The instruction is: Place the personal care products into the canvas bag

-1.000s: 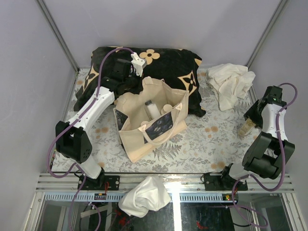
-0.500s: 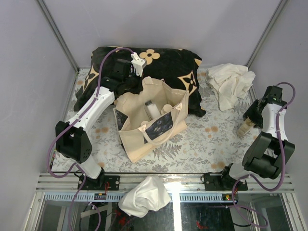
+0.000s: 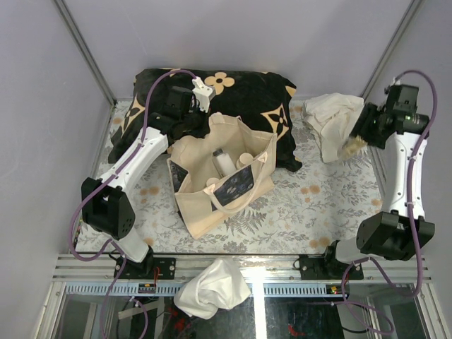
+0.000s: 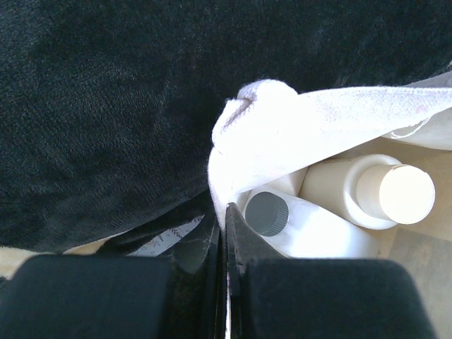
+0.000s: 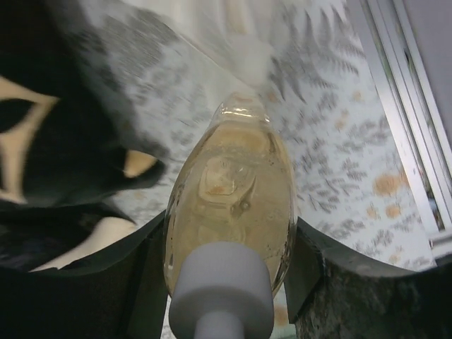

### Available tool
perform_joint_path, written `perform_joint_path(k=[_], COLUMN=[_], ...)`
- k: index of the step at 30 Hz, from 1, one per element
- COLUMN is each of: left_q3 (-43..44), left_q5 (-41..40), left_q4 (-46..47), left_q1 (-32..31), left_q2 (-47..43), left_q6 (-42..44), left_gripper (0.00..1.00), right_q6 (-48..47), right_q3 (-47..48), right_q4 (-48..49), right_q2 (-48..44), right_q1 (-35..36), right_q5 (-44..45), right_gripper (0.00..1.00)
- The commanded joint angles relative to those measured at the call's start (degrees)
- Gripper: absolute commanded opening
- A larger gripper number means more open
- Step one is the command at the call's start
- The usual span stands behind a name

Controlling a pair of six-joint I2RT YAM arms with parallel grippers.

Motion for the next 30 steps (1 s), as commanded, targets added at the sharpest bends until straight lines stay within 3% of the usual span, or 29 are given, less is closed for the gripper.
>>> perform_joint_path(k=[1,11,22,30], left_q3=[1.3,-0.6,-2.4,-2.2], left_q5=[1.0,-1.7,-3.0,-3.4], left_q4=[2.8,4.0,6.0,6.1], left_q1=[-0.4,-0.9,-1.1,-1.2], left_q2=[0.1,-0.9,-1.4,-1.3], left_q6=[-0.4,0.1,-1.4,-1.5], left_gripper=[0.0,0.0,0.0,0.0], right_q6=[-0.1,4.8,6.6,6.3], right_q3=[16.0,33.3,32.4,34.1], right_q4=[1.1,10.6,22.1,21.1], right_q2=[-0.5,4.6,5.2,8.8], right_q1=[3.3,17.0,33.9,44.5], right_q5=[-7.6,-21.1,-28.4,-28.8], right_gripper=[0.0,0.0,0.0,0.0])
